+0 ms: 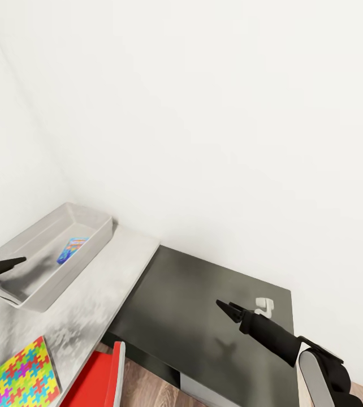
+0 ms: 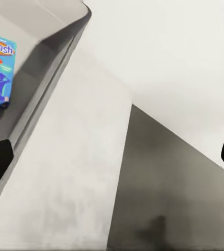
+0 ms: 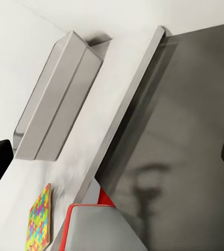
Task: Put all the toys in the child's room - the three board games (two on the bed and one on the table), the two jigsaw puzzles on the table, and the tennis ball on the table - inside the toy box on the table in the child's room.
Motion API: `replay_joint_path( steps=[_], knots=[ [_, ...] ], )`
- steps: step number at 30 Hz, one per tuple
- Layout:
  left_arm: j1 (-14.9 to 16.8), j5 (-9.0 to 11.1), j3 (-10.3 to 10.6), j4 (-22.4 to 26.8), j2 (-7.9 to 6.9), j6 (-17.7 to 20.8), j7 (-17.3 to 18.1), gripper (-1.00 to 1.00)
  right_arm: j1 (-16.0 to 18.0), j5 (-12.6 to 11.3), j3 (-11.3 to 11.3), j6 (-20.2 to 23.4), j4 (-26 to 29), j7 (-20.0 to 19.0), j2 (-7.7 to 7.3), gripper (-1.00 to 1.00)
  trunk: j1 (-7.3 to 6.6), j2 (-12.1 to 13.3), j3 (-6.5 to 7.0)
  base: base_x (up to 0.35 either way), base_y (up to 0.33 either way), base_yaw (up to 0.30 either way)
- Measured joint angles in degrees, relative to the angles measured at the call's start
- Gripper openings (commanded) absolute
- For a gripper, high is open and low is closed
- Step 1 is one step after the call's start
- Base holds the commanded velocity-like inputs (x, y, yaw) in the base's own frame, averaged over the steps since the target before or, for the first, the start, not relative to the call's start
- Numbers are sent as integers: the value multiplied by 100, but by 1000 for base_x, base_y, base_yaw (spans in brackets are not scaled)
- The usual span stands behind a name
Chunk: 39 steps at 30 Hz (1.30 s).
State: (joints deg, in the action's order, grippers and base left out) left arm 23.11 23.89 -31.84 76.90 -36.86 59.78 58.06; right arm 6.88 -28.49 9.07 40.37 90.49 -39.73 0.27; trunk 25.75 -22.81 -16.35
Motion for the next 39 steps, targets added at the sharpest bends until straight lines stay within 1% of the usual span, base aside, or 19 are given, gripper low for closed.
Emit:
replay_joint_path(
  steps=[8, 12, 14, 21, 39],
  knots=[
    [-143, -35, -27, -190, 5, -7, 785, 100, 1, -4, 21, 10, -1, -26, -5, 100, 0, 0, 0, 0, 0, 0],
    [-179, -56, -117, -248, -6, -12, 1110, 100, 1, -6, 6, 7, -1, -24, 0, 100, 0, 0, 0, 0, 0, 0],
    [-192, -70, -208, -282, -13, -15, 1258, 100, 1, -8, -3, 6, 0, -14, 10, 100, 0, 0, 0, 0, 0, 0],
    [-204, -87, -318, -321, 3, -22, 1401, 100, 1, -7, -4, 5, 1, -8, 8, 100, 0, 0, 0, 0, 0, 0],
    [-207, -75, -341, -332, 31, -27, 1447, 100, 1, -9, -12, 4, -5, -3, 14, 100, 0, 0, 48, -13, 0, 0]
  ],
)
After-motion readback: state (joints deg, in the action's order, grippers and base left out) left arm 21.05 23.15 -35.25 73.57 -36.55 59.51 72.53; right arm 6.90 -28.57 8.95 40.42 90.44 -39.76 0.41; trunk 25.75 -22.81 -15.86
